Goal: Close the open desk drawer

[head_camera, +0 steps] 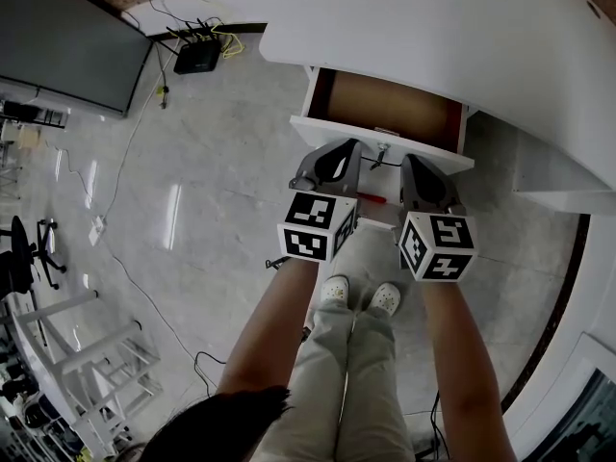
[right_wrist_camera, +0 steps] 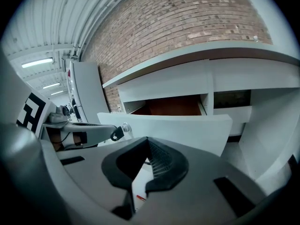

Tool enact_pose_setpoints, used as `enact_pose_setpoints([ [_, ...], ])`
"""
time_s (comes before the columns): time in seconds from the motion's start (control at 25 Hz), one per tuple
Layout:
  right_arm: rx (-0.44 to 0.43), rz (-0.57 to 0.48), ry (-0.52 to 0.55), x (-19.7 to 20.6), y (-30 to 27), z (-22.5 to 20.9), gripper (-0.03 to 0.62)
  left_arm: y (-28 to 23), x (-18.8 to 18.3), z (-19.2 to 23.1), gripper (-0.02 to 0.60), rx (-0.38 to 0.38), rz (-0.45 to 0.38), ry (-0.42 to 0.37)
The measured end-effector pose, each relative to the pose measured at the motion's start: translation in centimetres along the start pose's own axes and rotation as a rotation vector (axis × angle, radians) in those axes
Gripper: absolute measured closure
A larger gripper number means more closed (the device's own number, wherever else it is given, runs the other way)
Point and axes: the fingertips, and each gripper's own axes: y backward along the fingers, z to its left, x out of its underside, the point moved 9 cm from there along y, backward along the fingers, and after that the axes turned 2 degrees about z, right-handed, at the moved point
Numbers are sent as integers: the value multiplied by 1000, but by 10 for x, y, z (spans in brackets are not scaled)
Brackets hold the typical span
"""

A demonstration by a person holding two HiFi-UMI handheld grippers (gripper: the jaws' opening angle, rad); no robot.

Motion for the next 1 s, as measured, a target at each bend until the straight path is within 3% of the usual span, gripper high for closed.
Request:
enact_pose_setpoints([
  [1.0, 53, 22, 92, -41, -59, -31, 583, -68, -40, 28, 574, 4, 27, 17],
])
